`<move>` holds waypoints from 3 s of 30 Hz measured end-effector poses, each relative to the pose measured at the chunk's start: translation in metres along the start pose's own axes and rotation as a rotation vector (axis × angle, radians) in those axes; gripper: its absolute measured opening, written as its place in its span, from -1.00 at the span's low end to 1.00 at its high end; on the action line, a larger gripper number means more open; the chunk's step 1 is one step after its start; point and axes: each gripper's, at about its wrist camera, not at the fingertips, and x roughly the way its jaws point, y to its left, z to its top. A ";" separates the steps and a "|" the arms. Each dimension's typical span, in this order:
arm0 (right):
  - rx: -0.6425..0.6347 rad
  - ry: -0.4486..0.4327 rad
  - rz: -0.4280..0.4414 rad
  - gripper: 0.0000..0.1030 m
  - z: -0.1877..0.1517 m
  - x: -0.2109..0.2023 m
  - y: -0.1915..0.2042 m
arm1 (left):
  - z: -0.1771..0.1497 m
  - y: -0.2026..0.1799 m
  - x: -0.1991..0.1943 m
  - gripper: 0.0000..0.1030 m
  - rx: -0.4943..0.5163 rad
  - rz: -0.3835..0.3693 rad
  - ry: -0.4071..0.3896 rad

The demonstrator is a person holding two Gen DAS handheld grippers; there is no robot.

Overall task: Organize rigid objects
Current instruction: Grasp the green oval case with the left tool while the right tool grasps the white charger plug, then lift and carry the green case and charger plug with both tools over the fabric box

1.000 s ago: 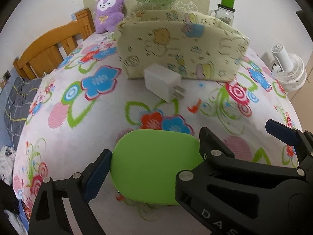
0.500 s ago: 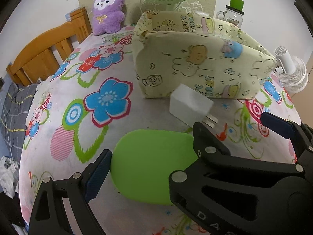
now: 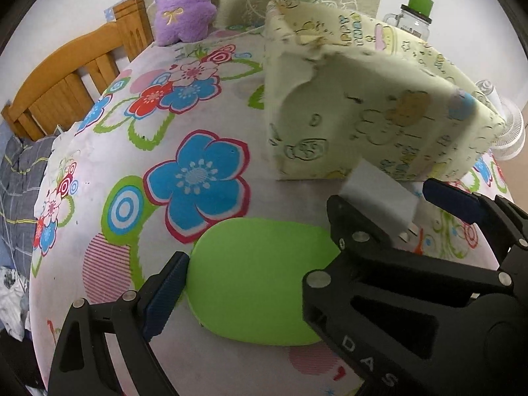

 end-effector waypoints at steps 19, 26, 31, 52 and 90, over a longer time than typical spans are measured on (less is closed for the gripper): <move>0.016 0.036 0.000 -0.45 -0.010 -0.003 -0.017 | 0.001 -0.013 0.003 0.85 0.053 -0.010 0.009; 0.035 0.029 -0.016 -0.45 -0.019 -0.015 -0.030 | -0.008 -0.032 -0.008 0.85 0.073 -0.021 -0.001; 0.047 0.019 -0.033 -0.45 -0.024 -0.029 -0.042 | -0.011 -0.046 -0.018 0.85 0.086 -0.029 -0.014; 0.116 -0.054 -0.069 -0.45 -0.017 -0.094 -0.074 | -0.006 -0.082 -0.079 0.85 0.119 -0.040 -0.103; 0.124 -0.121 -0.043 -0.45 0.055 -0.141 -0.069 | 0.054 -0.069 -0.134 0.85 0.084 -0.005 -0.194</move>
